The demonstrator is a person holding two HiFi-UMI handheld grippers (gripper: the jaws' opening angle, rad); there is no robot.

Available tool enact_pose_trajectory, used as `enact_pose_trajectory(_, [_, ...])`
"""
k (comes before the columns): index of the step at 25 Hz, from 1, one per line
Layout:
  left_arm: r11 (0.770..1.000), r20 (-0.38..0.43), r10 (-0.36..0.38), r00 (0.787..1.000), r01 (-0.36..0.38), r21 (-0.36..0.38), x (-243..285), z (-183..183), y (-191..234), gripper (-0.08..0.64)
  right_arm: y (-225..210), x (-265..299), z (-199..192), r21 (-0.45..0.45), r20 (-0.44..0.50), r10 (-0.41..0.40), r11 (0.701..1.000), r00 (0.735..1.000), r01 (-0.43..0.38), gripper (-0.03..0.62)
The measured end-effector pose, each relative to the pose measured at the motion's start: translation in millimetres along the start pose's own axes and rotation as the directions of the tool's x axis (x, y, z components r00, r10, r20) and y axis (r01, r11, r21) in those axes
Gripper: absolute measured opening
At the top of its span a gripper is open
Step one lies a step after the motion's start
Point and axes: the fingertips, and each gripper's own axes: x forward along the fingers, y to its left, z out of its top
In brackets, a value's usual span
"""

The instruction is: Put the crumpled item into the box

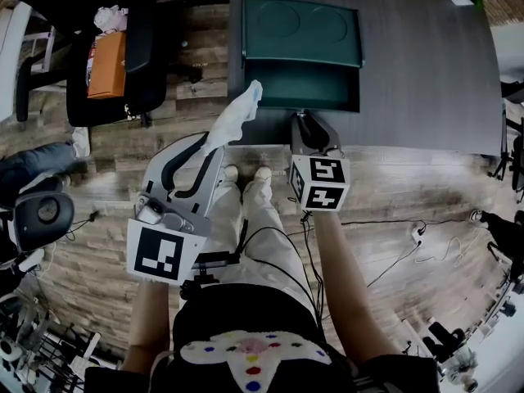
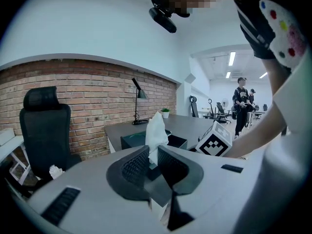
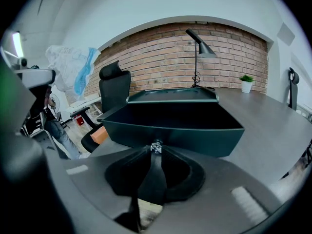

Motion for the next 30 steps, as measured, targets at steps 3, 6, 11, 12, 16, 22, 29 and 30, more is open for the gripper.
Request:
enact_pose_trajectory(3, [1.000, 0.004, -0.009, 1.000, 0.009, 0.001, -3, 0, -3, 0.057, 2, -4, -3, 0.002, -0.001, -0.001, 1.000, 1.000, 0.001, 0.075])
enact_pose_trajectory(6, [1.000, 0.005, -0.014, 1.000, 0.014, -0.001, -4, 0, -6, 0.057, 3, -8, -4, 0.005, 0.000, -0.005, 1.000, 1.000, 0.005, 0.075])
enact_pose_trajectory(11, [1.000, 0.006, -0.022, 1.000, 0.022, 0.004, -7, -1, -8, 0.057, 5, -12, -6, 0.009, 0.001, -0.007, 1.000, 1.000, 0.006, 0.075])
enact_pose_trajectory(12, [1.000, 0.005, -0.023, 1.000, 0.023, 0.003, -8, -1, -8, 0.057, 6, -12, -7, 0.010, -0.002, -0.006, 1.000, 1.000, 0.006, 0.075])
enact_pose_trajectory(16, [1.000, 0.001, -0.022, 1.000, 0.022, 0.001, -9, -3, -10, 0.057, 7, -16, -19, 0.013, -0.020, -0.005, 1.000, 1.000, 0.005, 0.075])
enact_pose_trajectory(22, [1.000, 0.004, -0.012, 1.000, 0.012, 0.001, -11, -4, -10, 0.057, 10, -18, -23, 0.039, -0.005, 0.004, 0.999, 1.000, -0.004, 0.077])
enact_pose_trajectory(29, [1.000, 0.012, -0.011, 1.000, 0.011, 0.011, -15, 2, -11, 0.057, 15, -32, -14, 0.032, 0.039, 0.010, 0.999, 0.999, -0.011, 0.123])
enact_pose_trajectory(30, [1.000, 0.017, -0.011, 1.000, 0.011, 0.013, -16, 4, -11, 0.057, 15, -36, -11, 0.020, 0.047, 0.005, 1.000, 0.999, -0.006, 0.123])
